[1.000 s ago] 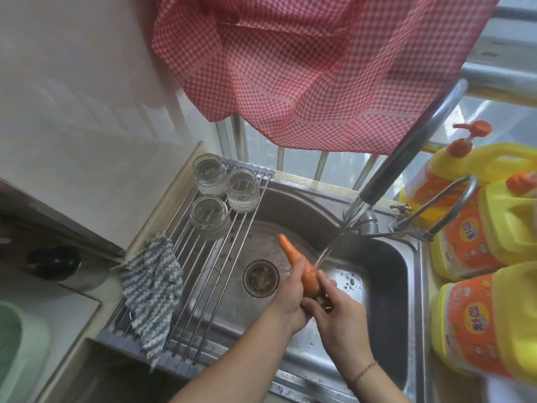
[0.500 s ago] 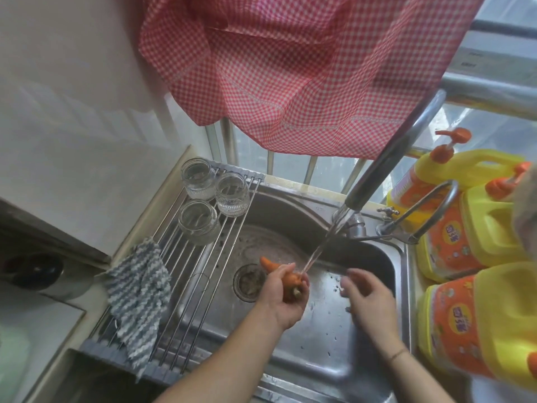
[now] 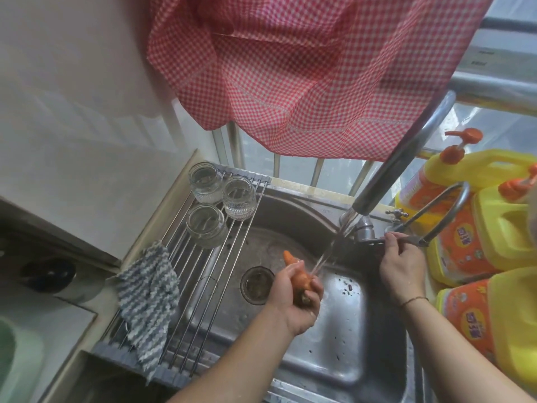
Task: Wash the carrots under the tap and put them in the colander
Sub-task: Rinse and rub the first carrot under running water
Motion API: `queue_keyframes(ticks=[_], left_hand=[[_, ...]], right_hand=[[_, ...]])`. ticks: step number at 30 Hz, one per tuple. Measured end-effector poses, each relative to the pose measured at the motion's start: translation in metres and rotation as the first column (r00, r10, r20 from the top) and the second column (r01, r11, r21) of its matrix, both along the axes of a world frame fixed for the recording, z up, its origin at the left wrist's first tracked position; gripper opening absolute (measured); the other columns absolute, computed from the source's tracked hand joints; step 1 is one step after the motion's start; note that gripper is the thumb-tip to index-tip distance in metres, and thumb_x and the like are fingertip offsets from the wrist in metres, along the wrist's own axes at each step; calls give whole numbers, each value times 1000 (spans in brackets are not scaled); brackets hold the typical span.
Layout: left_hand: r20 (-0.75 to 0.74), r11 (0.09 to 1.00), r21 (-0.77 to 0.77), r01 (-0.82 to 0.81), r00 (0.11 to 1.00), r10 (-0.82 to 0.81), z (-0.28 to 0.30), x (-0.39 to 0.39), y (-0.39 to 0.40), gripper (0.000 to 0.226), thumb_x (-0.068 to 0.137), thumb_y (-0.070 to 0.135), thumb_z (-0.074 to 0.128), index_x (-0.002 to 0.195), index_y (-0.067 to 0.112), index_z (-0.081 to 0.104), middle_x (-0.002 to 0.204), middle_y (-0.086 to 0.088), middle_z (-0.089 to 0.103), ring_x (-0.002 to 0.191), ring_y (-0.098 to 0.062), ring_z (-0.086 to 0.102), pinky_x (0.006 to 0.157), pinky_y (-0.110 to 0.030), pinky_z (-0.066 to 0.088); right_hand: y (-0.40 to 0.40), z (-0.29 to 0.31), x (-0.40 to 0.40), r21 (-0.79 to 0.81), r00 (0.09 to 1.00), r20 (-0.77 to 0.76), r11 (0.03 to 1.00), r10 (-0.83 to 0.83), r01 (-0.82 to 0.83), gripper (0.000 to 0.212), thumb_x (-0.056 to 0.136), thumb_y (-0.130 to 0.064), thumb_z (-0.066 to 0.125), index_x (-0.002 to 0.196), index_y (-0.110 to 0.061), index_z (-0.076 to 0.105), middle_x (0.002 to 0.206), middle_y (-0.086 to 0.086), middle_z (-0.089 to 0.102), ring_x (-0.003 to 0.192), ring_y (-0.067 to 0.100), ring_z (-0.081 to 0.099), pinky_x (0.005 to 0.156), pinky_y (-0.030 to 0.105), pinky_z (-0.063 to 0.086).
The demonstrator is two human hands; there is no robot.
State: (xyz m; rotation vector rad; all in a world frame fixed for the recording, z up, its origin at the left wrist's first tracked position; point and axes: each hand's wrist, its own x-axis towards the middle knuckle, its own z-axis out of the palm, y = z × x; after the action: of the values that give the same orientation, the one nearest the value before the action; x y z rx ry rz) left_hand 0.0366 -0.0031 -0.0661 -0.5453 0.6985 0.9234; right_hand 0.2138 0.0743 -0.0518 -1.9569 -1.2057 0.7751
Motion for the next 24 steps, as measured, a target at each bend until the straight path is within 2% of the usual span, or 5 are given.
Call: queue_keyframes(ticks=[5, 15, 19, 22, 24], left_hand=[[-3, 999, 44, 30, 1000, -30, -3, -1, 2, 26, 73, 24, 71, 85, 11, 52, 69, -2, 51, 49, -11, 56, 32, -13, 34], [-25, 994, 86, 73, 997, -71, -2, -4, 5, 22, 76, 25, 69, 83, 11, 53, 69, -2, 52, 48, -10, 56, 31, -14, 35], [-51, 989, 114, 90, 995, -85, -1, -4, 3, 25, 73, 26, 71, 85, 13, 55, 73, -1, 51, 52, -10, 56, 32, -14, 34], [-74, 987, 136, 86, 994, -77, 5, -5, 1, 24, 78, 30, 69, 87, 13, 56, 74, -2, 52, 53, -10, 54, 33, -13, 32], [-98, 986, 140, 91, 992, -77, 7, -5, 1, 27, 84, 37, 65, 92, 13, 56, 76, -4, 54, 55, -11, 55, 34, -14, 32]], right_hand=[[3, -1, 5, 10, 999, 29, 1000, 12, -12, 38, 101, -26, 45, 105, 4, 69, 103, 26, 68, 101, 40, 60, 85, 40, 43], [5, 9, 3, 4, 995, 100, 1000, 30, -31, 39, 102, -27, 44, 96, 3, 68, 94, 26, 66, 95, 42, 59, 80, 39, 40], [0, -3, 2, -8, 992, -120, 999, -38, 37, 19, 96, -36, 54, 88, -21, 63, 84, 2, 67, 90, 30, 67, 83, 46, 54], [-8, -11, 2, -83, 948, -295, 992, -118, 98, 26, 95, -29, 58, 116, -14, 60, 101, 6, 67, 94, 25, 68, 78, 39, 57], [-16, -8, 1, -100, 942, -303, 988, -141, 116, 22, 95, -28, 57, 113, -16, 61, 106, 8, 67, 91, 24, 68, 76, 38, 56]])
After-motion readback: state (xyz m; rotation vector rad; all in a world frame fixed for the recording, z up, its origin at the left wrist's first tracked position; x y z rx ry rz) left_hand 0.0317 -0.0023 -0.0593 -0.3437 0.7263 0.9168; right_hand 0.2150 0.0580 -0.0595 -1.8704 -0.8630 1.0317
